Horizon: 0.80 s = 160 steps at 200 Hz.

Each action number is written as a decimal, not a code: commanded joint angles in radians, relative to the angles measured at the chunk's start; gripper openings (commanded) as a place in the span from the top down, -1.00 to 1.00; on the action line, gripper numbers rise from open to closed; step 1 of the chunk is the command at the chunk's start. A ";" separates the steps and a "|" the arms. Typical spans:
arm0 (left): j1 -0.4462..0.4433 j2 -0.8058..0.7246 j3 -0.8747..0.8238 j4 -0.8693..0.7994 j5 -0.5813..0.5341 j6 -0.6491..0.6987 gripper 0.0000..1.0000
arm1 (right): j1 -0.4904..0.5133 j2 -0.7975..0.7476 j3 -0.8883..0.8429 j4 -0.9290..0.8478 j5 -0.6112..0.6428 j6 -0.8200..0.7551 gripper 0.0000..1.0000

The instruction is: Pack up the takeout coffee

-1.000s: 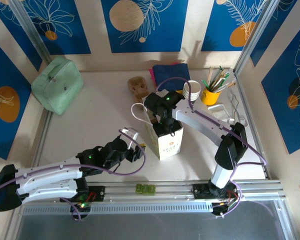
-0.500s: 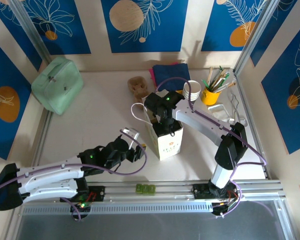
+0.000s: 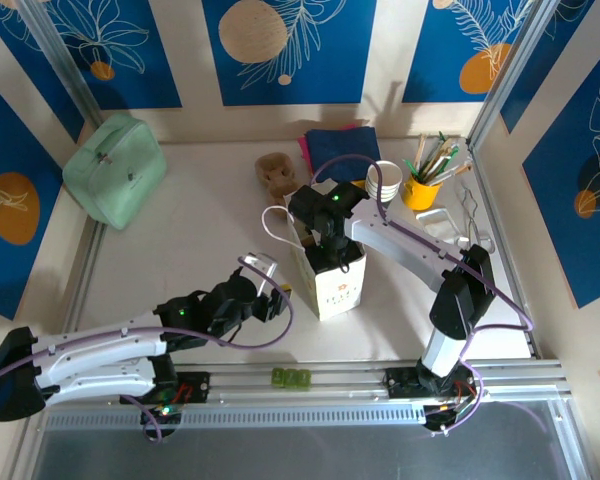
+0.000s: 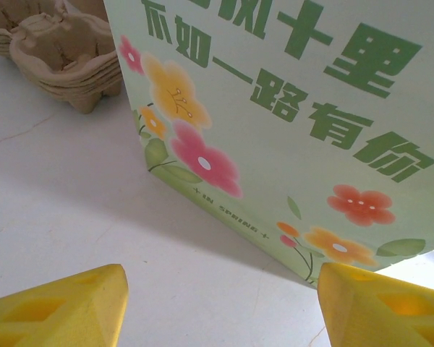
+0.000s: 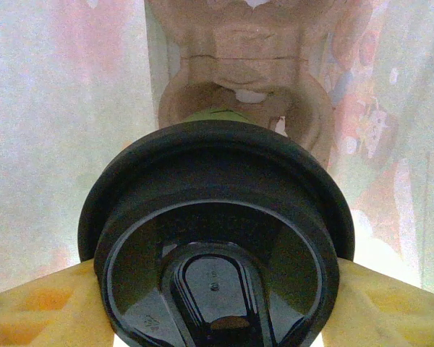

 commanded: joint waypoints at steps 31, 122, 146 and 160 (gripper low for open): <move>-0.001 -0.019 0.024 -0.010 -0.030 0.021 -0.41 | -0.010 -0.038 -0.016 -0.013 -0.001 0.017 -0.18; -0.001 -0.026 0.021 -0.012 -0.032 0.019 -0.41 | -0.040 -0.037 -0.011 0.010 0.000 0.001 -0.18; -0.001 -0.031 0.020 -0.014 -0.033 0.016 -0.41 | -0.041 -0.031 -0.008 0.012 -0.004 0.000 -0.18; -0.001 -0.033 0.014 -0.011 -0.035 0.014 -0.41 | -0.042 -0.031 -0.010 0.014 -0.008 -0.001 -0.18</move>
